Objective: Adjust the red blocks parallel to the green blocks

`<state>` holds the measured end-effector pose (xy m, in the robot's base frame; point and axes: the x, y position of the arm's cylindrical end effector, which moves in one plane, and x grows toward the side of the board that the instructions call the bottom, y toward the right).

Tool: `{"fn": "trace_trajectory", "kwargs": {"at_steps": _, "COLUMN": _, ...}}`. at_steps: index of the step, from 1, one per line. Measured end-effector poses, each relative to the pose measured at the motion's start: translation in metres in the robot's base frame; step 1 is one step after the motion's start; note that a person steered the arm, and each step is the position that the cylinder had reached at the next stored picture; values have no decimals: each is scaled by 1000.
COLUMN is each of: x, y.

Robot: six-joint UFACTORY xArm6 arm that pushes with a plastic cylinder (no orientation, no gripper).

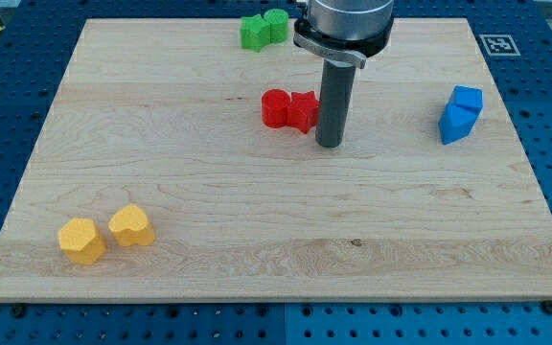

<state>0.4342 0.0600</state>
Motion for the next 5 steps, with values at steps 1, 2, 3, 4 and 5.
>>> {"fn": "trace_trajectory", "kwargs": {"at_steps": 1, "x": -10, "y": -9}}
{"fn": "trace_trajectory", "kwargs": {"at_steps": 2, "x": -18, "y": -14}}
{"fn": "trace_trajectory", "kwargs": {"at_steps": 3, "x": -19, "y": -14}}
{"fn": "trace_trajectory", "kwargs": {"at_steps": 4, "x": -19, "y": -20}}
{"fn": "trace_trajectory", "kwargs": {"at_steps": 5, "x": -19, "y": -40}}
